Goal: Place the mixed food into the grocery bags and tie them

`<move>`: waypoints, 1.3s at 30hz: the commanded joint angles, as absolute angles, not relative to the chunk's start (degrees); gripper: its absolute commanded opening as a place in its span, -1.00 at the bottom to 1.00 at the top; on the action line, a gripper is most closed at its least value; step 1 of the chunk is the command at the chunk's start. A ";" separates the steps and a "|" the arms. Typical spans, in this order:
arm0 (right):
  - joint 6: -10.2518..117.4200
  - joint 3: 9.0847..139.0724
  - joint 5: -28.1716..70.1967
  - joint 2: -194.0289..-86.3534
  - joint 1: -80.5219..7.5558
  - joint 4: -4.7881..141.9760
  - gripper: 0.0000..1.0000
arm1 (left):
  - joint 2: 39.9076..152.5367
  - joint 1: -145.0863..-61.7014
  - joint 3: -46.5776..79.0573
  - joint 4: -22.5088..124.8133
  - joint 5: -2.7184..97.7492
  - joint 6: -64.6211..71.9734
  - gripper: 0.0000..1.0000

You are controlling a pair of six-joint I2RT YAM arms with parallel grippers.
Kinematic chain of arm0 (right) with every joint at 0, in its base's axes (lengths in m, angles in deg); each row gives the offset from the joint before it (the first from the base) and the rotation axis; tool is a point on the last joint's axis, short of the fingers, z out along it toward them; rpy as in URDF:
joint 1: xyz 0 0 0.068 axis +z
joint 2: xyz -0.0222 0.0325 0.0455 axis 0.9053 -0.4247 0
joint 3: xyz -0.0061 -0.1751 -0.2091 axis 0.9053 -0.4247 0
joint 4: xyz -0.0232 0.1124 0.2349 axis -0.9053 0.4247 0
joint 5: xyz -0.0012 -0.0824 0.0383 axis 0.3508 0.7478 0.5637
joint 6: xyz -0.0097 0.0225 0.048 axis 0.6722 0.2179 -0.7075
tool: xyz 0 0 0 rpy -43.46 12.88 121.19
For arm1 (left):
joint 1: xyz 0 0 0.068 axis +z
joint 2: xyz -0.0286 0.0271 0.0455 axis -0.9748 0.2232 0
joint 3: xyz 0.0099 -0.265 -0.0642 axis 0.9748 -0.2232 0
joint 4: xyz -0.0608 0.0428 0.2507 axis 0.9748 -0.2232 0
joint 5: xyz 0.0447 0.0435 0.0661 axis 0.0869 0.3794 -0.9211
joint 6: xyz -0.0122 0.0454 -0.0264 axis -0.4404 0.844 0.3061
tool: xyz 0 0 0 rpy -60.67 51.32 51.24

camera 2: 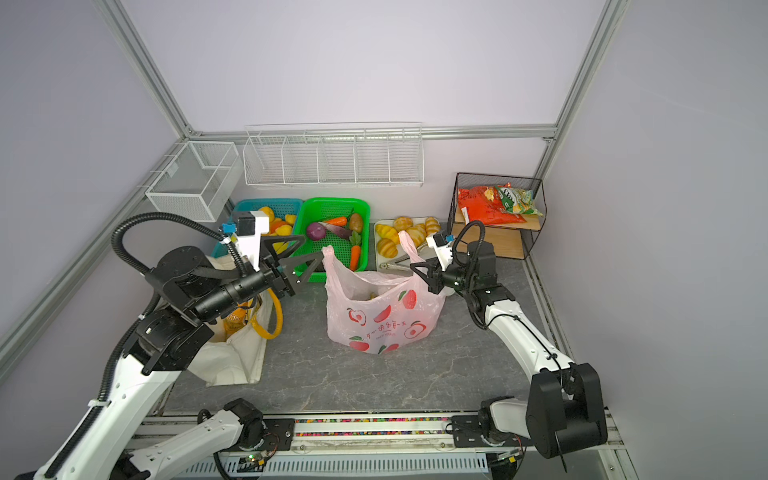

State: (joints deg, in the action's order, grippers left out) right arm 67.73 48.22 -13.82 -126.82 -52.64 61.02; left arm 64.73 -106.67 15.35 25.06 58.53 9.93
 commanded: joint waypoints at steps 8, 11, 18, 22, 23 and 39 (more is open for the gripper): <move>67.66 49.22 -12.29 -127.36 -52.76 62.41 -0.87 | 57.60 -98.74 -2.28 29.00 63.08 5.55 0.60; 67.53 49.38 -12.05 -127.61 -52.73 62.31 -0.88 | 52.99 -98.80 -9.86 37.21 65.75 2.81 0.62; 67.03 49.56 -12.70 -128.15 -52.74 62.02 -0.87 | 54.77 -98.78 -22.09 56.00 71.67 -0.89 0.66; 67.01 49.38 -12.62 -127.72 -52.74 62.03 -0.87 | 62.20 -98.87 -22.34 65.46 74.28 -0.48 0.69; 67.02 49.46 -12.62 -127.65 -52.73 61.97 -0.87 | 63.79 -98.93 -22.44 67.08 74.46 -0.27 0.70; 67.16 49.21 -12.29 -126.97 -52.69 62.43 -0.87 | 81.90 -98.98 -18.76 81.72 76.91 12.52 0.47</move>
State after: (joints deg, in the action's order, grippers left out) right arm 66.97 48.31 -12.22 -127.68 -52.64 61.56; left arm 80.62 -99.06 -21.08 76.36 74.74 10.63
